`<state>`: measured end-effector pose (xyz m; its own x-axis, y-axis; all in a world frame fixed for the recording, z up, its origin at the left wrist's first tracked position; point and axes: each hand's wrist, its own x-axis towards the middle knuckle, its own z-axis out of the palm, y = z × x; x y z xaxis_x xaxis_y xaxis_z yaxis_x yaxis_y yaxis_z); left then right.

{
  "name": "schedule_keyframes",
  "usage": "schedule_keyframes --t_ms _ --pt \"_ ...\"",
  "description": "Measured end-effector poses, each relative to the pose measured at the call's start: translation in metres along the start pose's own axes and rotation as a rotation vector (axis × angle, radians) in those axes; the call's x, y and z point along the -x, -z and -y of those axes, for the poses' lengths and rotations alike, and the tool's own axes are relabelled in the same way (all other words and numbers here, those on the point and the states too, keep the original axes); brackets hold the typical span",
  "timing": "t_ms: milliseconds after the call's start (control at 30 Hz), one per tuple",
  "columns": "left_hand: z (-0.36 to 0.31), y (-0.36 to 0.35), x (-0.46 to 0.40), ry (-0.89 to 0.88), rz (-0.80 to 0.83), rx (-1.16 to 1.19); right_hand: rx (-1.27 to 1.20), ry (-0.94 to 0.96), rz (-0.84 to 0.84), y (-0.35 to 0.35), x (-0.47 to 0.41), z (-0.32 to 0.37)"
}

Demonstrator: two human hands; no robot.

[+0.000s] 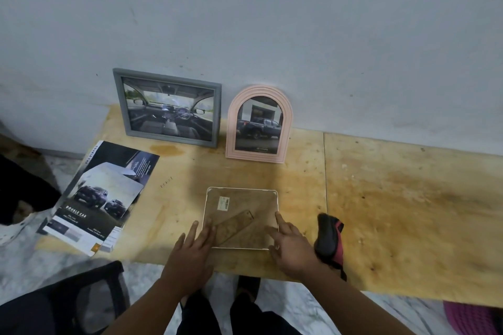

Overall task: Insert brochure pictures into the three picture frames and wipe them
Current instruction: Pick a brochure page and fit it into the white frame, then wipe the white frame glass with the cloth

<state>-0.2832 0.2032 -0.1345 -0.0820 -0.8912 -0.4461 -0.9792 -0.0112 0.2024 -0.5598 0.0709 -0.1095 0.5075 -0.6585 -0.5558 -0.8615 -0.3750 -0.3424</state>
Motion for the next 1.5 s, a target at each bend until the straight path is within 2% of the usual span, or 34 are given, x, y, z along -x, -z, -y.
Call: schedule_keyframes --t_ms 300,400,500,600,667,900,967,1133,1233,1333,1400,1500 --pt "-0.001 -0.02 -0.005 0.034 0.091 -0.05 0.089 0.002 0.045 0.007 0.0 0.004" --pt "-0.003 -0.016 -0.004 0.039 0.119 -0.038 0.047 0.009 0.045 0.007 -0.001 0.002" --pt "0.0 -0.015 0.0 -0.01 0.016 0.007 -0.246 -0.066 -0.046 0.003 -0.003 0.003" --pt "0.005 -0.019 0.006 -0.07 -0.124 0.142 -0.667 -0.265 -0.149 -0.004 -0.008 0.009" --pt "0.003 -0.022 0.008 -0.063 -0.183 0.229 -0.838 -0.345 -0.187 -0.008 -0.012 0.013" --pt "-0.006 -0.014 0.001 -0.047 -0.322 0.334 -1.11 -0.48 -0.241 0.005 -0.02 0.017" --pt "-0.011 0.001 -0.001 -0.034 -0.386 0.296 -1.169 -0.473 -0.278 0.015 -0.016 0.016" --pt "-0.014 0.044 -0.009 0.027 -0.545 0.224 -1.367 -0.322 -0.303 0.054 0.002 0.003" --pt "-0.024 0.075 -0.021 0.043 -0.542 0.288 -1.279 -0.327 -0.469 0.076 0.015 -0.01" --pt "-0.044 0.099 -0.029 0.166 -0.534 0.606 -0.979 -0.493 -0.685 0.079 0.025 -0.039" --pt "-0.059 0.109 -0.031 0.22 -0.575 0.857 -0.746 -0.625 -0.625 0.067 0.032 -0.063" --pt "-0.076 0.109 -0.034 0.362 -0.501 1.228 -0.466 -0.726 -0.331 0.031 0.038 -0.093"
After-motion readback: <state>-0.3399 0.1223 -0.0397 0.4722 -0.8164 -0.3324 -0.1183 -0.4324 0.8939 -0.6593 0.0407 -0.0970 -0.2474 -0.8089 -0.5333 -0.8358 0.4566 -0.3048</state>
